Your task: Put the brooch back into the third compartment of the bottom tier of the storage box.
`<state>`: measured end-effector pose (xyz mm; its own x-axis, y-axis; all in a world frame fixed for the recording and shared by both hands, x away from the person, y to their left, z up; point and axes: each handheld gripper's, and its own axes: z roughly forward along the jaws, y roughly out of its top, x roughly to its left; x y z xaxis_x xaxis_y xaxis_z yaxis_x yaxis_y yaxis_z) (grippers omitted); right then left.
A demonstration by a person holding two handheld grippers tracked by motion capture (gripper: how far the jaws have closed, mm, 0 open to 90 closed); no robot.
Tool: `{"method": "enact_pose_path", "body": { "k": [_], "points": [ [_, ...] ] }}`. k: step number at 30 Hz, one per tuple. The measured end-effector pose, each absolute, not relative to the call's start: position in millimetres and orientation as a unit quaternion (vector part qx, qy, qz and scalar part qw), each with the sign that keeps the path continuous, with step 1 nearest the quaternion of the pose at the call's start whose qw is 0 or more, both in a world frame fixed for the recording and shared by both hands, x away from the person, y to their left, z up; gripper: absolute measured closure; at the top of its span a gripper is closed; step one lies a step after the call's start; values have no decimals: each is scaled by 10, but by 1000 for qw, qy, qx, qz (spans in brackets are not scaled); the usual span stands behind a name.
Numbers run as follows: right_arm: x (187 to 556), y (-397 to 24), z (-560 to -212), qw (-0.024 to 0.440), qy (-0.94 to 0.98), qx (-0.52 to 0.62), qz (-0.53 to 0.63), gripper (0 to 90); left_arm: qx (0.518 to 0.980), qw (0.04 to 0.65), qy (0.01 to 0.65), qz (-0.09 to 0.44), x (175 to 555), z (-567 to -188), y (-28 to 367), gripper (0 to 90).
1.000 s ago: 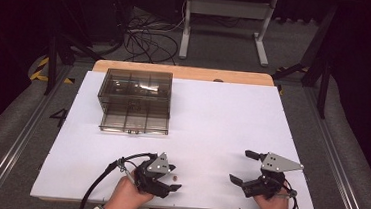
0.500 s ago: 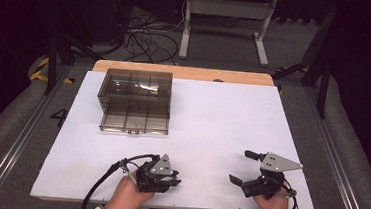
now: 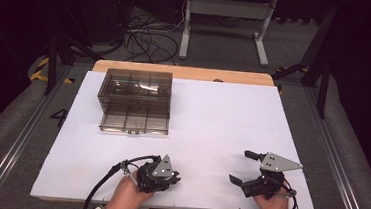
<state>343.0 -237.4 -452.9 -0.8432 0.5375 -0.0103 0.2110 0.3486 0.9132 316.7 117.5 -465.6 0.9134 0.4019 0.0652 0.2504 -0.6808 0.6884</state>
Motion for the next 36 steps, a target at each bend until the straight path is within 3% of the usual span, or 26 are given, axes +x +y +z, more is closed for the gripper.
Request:
{"method": "enact_pose_path", "body": {
  "k": [15,36],
  "points": [
    [3437,-2376,-4533,156,804,236,523,13,892,402,175,108,3120,-4454,1254,789],
    [3433,-2387,-4532,158,804,236,523,13,885,414,179,117,3103,-4306,1343,788]
  ]
}}
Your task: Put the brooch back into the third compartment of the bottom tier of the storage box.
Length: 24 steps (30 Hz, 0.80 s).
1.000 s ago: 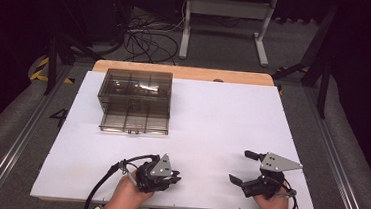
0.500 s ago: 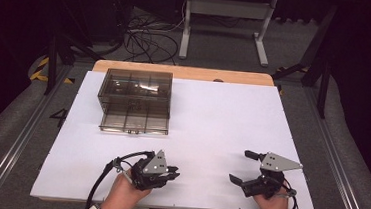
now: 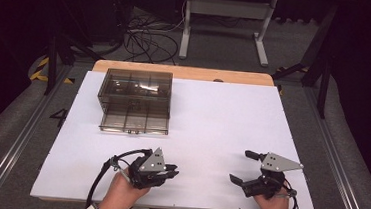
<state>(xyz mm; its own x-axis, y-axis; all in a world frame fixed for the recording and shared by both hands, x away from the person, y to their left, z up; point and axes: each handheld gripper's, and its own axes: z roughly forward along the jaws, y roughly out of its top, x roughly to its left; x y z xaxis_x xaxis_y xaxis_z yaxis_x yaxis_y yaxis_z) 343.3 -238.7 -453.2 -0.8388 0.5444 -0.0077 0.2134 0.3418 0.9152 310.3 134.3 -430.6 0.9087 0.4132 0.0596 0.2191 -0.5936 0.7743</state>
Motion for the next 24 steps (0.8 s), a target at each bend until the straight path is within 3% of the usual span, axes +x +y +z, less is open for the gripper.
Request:
{"method": "enact_pose_path", "body": {
  "k": [24],
  "points": [
    [3432,-2372,-4539,155,806,235,521,15,881,423,176,120,3126,-4152,1374,789]
  ]
}}
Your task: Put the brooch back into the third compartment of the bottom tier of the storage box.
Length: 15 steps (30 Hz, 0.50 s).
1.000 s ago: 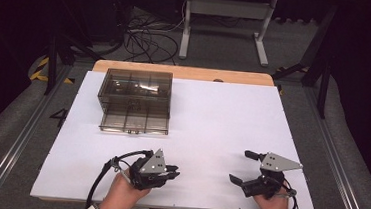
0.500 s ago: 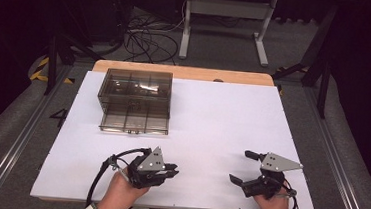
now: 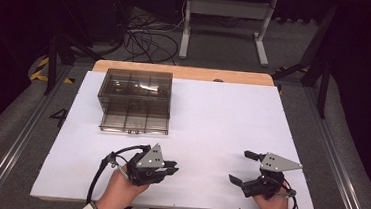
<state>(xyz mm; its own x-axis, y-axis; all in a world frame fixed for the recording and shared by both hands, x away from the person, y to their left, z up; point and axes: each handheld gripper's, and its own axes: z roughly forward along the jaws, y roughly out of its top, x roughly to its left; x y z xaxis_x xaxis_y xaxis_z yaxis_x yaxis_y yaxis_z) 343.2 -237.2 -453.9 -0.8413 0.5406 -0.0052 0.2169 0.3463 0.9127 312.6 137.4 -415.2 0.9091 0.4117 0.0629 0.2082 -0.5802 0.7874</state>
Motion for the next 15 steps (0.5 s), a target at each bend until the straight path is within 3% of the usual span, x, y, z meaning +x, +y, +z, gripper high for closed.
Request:
{"method": "enact_pose_path", "body": {
  "k": [15],
  "points": [
    [3442,-2367,-4546,153,806,238,520,15,869,428,205,138,3328,-3988,1519,788]
  ]
}}
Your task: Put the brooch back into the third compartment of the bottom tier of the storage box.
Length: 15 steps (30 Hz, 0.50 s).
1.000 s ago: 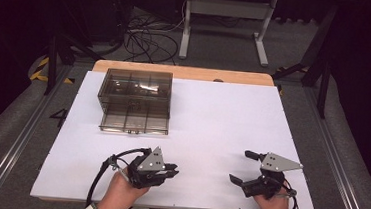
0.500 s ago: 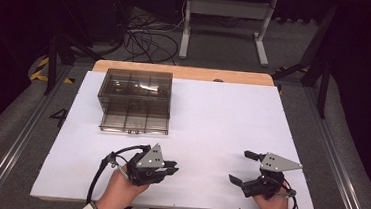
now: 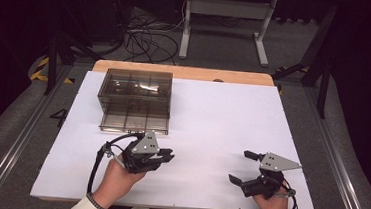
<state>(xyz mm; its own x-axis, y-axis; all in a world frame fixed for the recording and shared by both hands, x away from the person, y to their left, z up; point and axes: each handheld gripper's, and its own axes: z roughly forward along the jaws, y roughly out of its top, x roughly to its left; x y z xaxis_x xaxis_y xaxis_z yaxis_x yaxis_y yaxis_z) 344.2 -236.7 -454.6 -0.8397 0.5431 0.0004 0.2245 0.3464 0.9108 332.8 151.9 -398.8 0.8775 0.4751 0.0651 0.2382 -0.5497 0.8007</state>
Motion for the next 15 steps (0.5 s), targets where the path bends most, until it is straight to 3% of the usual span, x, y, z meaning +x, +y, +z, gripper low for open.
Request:
{"method": "enact_pose_path", "body": {
  "k": [15],
  "points": [
    [3442,-2368,-4546,153,806,240,518,15,857,432,237,151,3522,-3919,1672,788]
  ]
}}
